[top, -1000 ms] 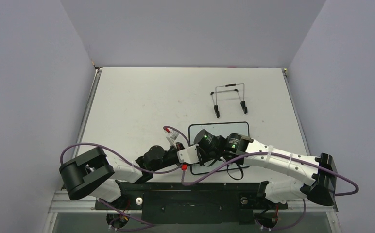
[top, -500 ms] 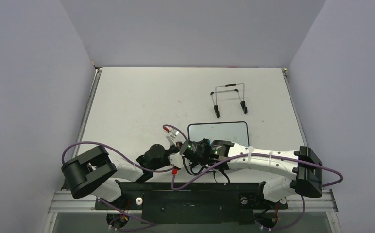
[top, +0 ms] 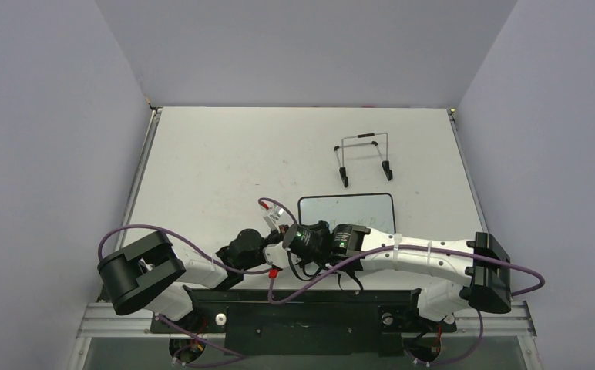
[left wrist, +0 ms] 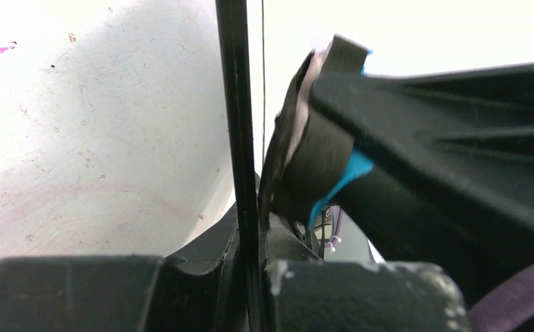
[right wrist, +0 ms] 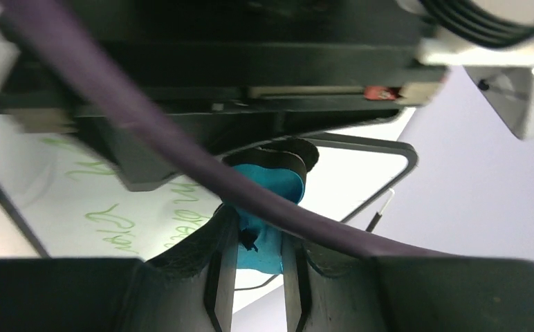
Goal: Erase the whiteboard
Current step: Erase the whiteboard at the center of the board.
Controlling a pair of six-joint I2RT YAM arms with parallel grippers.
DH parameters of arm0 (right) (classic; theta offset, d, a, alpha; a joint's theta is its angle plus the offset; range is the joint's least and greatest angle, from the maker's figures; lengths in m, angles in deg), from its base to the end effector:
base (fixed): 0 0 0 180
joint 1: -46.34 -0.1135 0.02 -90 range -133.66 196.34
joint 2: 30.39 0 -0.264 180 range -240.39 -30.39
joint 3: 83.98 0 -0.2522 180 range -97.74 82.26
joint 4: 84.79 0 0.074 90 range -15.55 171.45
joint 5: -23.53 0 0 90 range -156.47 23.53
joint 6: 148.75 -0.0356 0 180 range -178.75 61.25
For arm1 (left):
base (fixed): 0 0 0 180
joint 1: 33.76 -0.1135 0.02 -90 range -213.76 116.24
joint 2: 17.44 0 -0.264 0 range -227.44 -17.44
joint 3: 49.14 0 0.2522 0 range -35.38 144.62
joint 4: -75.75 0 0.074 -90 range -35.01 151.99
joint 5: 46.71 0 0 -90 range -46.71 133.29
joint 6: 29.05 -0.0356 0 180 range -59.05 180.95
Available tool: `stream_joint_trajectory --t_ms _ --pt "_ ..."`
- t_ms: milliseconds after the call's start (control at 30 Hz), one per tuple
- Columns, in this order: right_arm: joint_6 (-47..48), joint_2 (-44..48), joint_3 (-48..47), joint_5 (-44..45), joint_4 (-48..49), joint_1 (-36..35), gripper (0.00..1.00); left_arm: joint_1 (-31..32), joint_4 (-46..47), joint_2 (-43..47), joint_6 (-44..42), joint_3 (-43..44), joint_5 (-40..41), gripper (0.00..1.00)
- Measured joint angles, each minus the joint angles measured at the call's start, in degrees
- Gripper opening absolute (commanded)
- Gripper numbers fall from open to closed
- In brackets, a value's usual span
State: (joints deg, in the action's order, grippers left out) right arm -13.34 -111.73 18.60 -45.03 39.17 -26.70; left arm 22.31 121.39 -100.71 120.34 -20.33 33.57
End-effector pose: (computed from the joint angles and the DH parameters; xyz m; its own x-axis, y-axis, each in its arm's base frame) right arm 0.0957 0.2693 0.2645 0.4187 -0.8993 -0.1261 -0.7674 -0.2762 -0.5786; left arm 0.1309 -0.2054 0.1537 -0.8276 -0.2896 -0.4809 0.3902 0.3191 -0.8637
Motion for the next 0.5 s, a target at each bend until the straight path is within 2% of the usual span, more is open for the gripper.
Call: stream_joint_trajectory --t_ms 200,500 --pt "1.6 0.0 0.02 -2.69 -2.43 -1.09 0.0 -0.04 -0.04 0.0 -0.02 0.0 -0.59 0.0" --pt "-0.28 -1.51 0.0 0.13 -0.59 1.62 0.0 -0.7 -0.24 0.0 0.44 0.0 -0.55 0.0"
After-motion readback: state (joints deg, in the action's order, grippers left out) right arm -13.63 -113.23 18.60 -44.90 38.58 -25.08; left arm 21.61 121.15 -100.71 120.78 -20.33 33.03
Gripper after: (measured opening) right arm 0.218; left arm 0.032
